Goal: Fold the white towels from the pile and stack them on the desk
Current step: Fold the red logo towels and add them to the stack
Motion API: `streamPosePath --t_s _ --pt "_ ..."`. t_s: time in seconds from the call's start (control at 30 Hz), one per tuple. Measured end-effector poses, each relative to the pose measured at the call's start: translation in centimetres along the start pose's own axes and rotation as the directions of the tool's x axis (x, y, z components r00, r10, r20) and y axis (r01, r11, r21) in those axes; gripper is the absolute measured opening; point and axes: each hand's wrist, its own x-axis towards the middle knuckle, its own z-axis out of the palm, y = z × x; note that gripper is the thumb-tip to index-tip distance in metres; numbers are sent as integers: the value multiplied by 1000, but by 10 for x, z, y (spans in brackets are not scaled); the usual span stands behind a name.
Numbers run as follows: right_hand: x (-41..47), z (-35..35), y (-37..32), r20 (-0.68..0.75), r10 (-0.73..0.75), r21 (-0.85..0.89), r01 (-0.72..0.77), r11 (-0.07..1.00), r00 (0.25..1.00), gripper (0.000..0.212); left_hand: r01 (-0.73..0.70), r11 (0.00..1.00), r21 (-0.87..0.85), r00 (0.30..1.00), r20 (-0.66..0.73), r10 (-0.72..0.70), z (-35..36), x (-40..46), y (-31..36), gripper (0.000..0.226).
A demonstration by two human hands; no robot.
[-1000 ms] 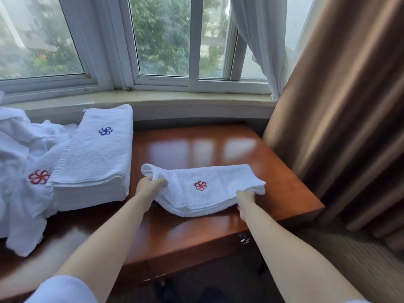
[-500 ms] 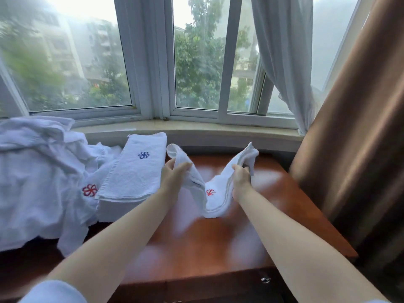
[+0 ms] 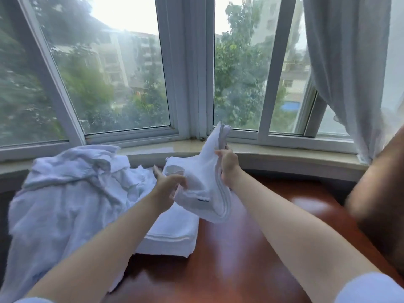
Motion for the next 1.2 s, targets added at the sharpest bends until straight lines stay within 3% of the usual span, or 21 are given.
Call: streamPosePath --t_s 0.07,0.2,0.47,0.53,0.63,0.7,0.77,0.87,0.97,1.1,1.2 --pt "15 16 1 46 23 -40 -21 999 999 24 38 999 -23 998 54 -36 -13 12 4 82" --pt "56 51 6 99 6 -46 -2 999 995 27 105 993 52 991 76 -109 -48 43 16 116" --pt "157 104 13 53 52 -19 -51 999 997 26 112 989 93 981 149 -125 -91 110 41 114" --pt "187 99 31 16 103 -190 -98 977 995 33 187 980 72 959 204 -199 -102 124 36 99" --pt "202 74 86 -99 267 -543 -276 793 959 47 386 914 121 909 118 -400 -117 138 22 44" --pt "198 55 122 -233 278 -605 -363 709 932 49 491 865 100 871 -30 -491 -127 152 10 38" --pt "196 43 139 -322 216 -611 -377 696 922 49 534 839 104 846 -65 -530 -132 164 4 47" --pt "196 34 141 -249 200 -609 -314 729 948 46 514 785 345 842 -27 -539 -124 170 -4 57" --pt "193 28 137 -151 200 -610 -250 752 968 58 432 692 578 858 -26 -513 -114 168 -7 53" --pt "191 26 129 -136 180 -598 -226 769 974 44 444 575 688 713 118 -691 -117 161 14 36" --pt "187 27 136 -94 250 -571 -257 779 964 29 396 422 816 656 70 -751 -121 158 13 33"
